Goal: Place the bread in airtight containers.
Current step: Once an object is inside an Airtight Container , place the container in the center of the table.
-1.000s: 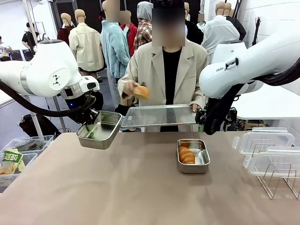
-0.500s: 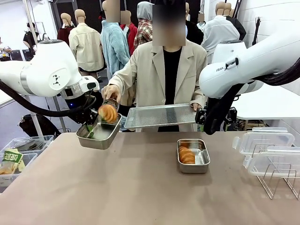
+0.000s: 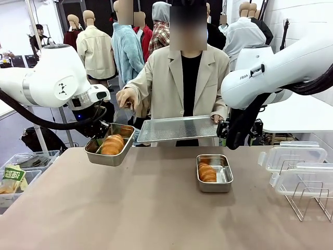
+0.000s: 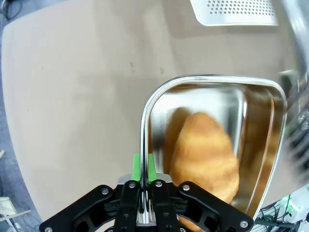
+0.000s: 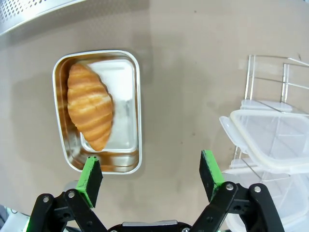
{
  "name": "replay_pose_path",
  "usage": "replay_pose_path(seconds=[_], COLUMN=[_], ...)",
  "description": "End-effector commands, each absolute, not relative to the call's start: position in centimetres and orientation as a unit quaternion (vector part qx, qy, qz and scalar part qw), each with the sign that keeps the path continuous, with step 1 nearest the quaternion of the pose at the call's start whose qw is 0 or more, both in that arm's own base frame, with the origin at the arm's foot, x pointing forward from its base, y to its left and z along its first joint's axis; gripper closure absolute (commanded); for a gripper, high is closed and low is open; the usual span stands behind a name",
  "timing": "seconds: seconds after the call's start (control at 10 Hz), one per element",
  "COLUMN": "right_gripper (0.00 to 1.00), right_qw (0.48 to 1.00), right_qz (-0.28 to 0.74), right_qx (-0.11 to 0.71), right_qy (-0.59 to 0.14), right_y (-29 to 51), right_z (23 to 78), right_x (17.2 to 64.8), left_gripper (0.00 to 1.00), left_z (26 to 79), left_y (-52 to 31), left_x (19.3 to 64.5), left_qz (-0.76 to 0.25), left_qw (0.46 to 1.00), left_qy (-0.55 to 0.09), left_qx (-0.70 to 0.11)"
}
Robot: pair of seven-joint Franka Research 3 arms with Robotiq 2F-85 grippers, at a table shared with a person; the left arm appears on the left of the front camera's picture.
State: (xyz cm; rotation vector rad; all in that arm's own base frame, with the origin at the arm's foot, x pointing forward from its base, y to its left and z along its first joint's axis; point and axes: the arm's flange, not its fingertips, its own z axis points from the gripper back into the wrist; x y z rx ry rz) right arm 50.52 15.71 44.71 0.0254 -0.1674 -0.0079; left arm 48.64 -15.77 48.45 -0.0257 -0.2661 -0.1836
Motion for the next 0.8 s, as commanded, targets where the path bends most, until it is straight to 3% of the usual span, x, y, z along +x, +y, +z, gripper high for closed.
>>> replay_pose_path(seconds=[0.0, 0.7], right_gripper=[0.0, 0.0], right_qw=[0.996, 0.996], right_qz=[-0.012, -0.012], right_qx=[0.016, 0.016], right_qy=[-0.088, -0.088], right_y=[15.88, 15.88], right_z=[44.59, 44.59], right_x=[50.65, 50.65], left_gripper=[1.0, 1.0], left_z=[48.83, 48.83], left_y=[-15.56, -15.56], left_x=[48.52, 48.52], left_qz=[-0.095, -0.095], left_qw=[0.986, 0.986], left_qy=[-0.139, -0.139], left_qx=[-0.007, -0.007])
